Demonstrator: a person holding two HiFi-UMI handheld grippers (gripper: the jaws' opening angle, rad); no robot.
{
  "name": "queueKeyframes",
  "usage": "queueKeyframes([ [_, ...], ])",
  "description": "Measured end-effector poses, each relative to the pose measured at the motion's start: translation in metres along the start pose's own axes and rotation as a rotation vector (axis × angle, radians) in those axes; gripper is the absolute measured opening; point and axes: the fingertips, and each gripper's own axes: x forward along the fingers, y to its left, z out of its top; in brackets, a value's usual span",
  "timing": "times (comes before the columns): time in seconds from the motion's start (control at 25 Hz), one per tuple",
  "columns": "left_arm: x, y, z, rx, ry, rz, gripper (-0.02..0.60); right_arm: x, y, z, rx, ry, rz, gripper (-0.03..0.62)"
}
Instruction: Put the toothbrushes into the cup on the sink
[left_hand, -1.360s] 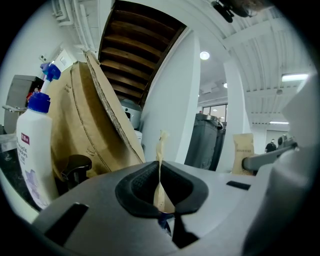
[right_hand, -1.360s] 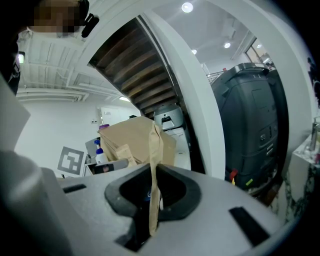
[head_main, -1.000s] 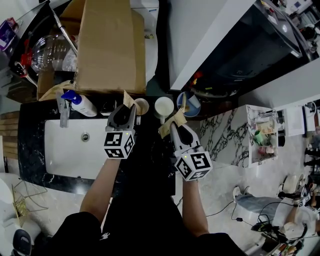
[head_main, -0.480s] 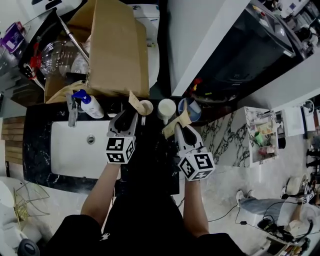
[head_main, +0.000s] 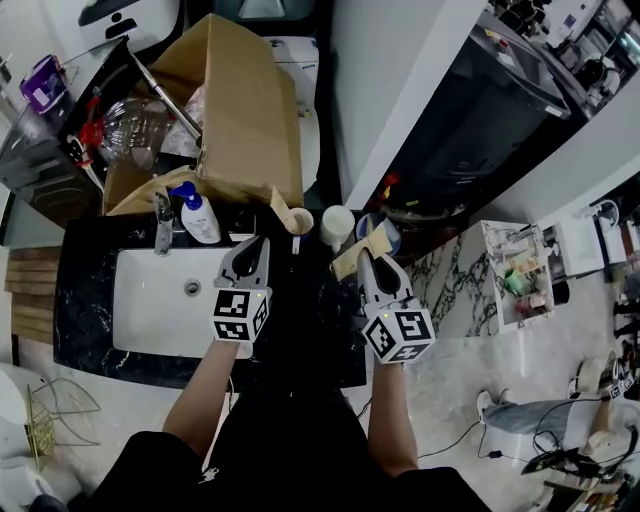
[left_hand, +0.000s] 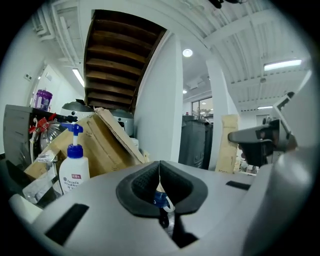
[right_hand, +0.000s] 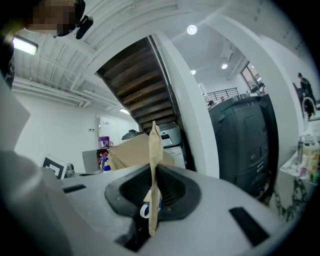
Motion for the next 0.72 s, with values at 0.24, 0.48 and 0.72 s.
queueKeyframes([
  [0.24,-0.023,-0.004,0.016,0.024,-0.034,-0.020,0.005,-0.019,0.012,0.013,-0.028,-0.034,-0.016,0.034],
  [0.48,-0.043,-0.008,0.028,0.057,-0.054,-0.049,0.005,-0.031,0.024,0.023,-0.049,-0.060,-0.030,0.034],
  [0.72,-0.056,-0.013,0.029,0.071,-0.060,-0.071,0.005,-0.043,0.028,0.029,-0.061,-0.076,-0.045,0.034],
])
